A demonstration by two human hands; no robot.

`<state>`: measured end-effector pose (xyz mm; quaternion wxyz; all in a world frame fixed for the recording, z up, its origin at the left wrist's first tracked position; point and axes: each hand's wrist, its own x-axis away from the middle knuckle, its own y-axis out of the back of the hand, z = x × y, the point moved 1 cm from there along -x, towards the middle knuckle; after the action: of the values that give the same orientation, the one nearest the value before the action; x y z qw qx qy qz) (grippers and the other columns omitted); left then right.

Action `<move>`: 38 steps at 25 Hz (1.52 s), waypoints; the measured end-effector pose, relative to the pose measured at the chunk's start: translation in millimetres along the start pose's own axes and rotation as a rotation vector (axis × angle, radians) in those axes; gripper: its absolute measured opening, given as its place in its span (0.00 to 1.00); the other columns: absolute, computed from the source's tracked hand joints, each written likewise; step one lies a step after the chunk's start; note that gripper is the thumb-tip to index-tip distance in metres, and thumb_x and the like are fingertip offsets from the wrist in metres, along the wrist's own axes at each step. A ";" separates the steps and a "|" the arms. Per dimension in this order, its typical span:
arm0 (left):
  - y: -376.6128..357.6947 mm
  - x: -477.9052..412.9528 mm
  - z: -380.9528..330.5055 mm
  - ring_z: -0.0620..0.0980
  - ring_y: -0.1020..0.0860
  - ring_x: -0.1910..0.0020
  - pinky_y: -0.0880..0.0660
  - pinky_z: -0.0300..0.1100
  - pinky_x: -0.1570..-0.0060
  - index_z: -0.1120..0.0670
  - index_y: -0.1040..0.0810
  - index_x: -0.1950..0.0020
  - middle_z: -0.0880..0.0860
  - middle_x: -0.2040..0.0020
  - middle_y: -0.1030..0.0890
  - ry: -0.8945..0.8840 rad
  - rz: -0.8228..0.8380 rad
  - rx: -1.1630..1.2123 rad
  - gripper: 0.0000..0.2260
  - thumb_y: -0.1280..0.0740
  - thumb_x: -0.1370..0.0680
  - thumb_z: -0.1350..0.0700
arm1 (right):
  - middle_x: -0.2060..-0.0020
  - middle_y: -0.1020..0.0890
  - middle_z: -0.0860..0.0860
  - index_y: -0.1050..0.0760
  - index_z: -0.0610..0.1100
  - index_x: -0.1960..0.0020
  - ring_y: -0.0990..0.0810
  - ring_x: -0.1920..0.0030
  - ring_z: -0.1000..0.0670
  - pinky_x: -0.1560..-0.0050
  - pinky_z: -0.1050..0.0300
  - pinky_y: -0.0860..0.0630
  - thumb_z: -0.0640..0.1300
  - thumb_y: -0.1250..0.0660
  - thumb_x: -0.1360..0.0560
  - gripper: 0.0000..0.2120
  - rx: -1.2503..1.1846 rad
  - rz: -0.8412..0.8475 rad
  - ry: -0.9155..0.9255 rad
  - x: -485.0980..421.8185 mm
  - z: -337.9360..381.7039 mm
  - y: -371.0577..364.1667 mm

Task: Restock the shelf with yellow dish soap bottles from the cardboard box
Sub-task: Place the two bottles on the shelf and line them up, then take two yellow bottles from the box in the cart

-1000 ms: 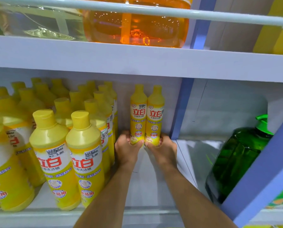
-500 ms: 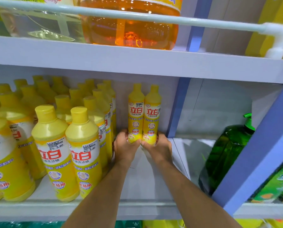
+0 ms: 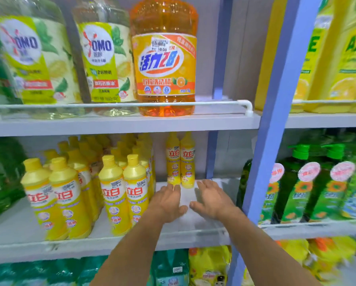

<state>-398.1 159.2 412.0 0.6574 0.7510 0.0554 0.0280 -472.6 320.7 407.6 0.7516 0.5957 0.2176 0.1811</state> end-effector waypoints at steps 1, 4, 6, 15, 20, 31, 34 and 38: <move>10.4 15.2 -4.8 0.60 0.32 0.31 0.31 0.53 0.33 0.56 0.37 0.26 0.59 0.30 0.31 -0.033 0.018 -0.063 0.32 0.37 0.22 0.38 | 0.27 0.33 0.44 0.39 0.44 0.24 0.36 0.27 0.42 0.29 0.47 0.33 0.63 0.36 0.25 0.36 0.036 0.012 -0.004 15.3 4.7 7.0; 30.5 62.6 -10.5 0.61 0.31 0.32 0.31 0.54 0.35 0.56 0.37 0.26 0.60 0.31 0.30 -0.108 0.018 -0.196 0.32 0.39 0.22 0.36 | 0.27 0.33 0.44 0.40 0.42 0.24 0.36 0.27 0.40 0.30 0.45 0.32 0.63 0.36 0.24 0.37 0.117 0.023 -0.019 59.0 23.9 24.7; 38.9 103.4 -6.1 0.61 0.31 0.32 0.32 0.54 0.34 0.55 0.37 0.25 0.60 0.32 0.29 -0.147 -0.013 -0.222 0.33 0.39 0.22 0.36 | 0.28 0.32 0.44 0.39 0.43 0.25 0.35 0.27 0.41 0.30 0.45 0.33 0.63 0.36 0.23 0.35 0.138 0.008 -0.018 93.2 46.5 34.1; 8.0 298.9 91.5 0.60 0.32 0.30 0.32 0.56 0.33 0.54 0.39 0.23 0.58 0.29 0.31 0.006 0.018 -0.173 0.34 0.37 0.23 0.35 | 0.25 0.35 0.43 0.40 0.44 0.23 0.37 0.25 0.41 0.26 0.44 0.35 0.64 0.36 0.24 0.38 0.180 0.021 0.110 222.7 183.8 -16.9; -47.3 377.4 148.8 0.62 0.33 0.28 0.32 0.57 0.32 0.54 0.40 0.22 0.60 0.27 0.33 0.132 0.140 -0.128 0.34 0.37 0.22 0.37 | 0.26 0.34 0.42 0.39 0.43 0.23 0.36 0.26 0.39 0.29 0.42 0.33 0.63 0.37 0.22 0.36 0.179 0.190 0.143 259.6 242.5 -84.7; -237.0 422.2 196.2 0.60 0.33 0.29 0.31 0.56 0.32 0.51 0.36 0.25 0.58 0.29 0.31 0.281 0.500 0.099 0.32 0.36 0.24 0.36 | 0.28 0.33 0.42 0.39 0.43 0.23 0.35 0.27 0.38 0.30 0.42 0.32 0.62 0.37 0.22 0.35 0.077 0.623 0.098 299.6 237.8 -283.7; -289.7 424.1 203.6 0.61 0.34 0.29 0.30 0.57 0.34 0.52 0.38 0.25 0.58 0.28 0.32 0.340 0.606 0.143 0.31 0.37 0.22 0.37 | 0.30 0.31 0.42 0.38 0.43 0.24 0.33 0.30 0.38 0.33 0.41 0.29 0.63 0.37 0.22 0.35 0.056 0.740 0.063 298.4 221.4 -336.9; -358.3 408.5 205.6 0.62 0.34 0.27 0.30 0.55 0.35 0.54 0.40 0.22 0.59 0.26 0.34 0.373 0.688 0.209 0.34 0.37 0.21 0.37 | 0.33 0.29 0.41 0.34 0.43 0.27 0.31 0.31 0.38 0.33 0.42 0.29 0.63 0.37 0.22 0.32 0.027 0.829 0.039 288.1 203.7 -405.0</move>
<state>14.2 52.2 17.0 0.5087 0.7704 -0.0785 0.3763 -114.8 216.5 20.7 0.6028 0.6393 -0.0243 0.4768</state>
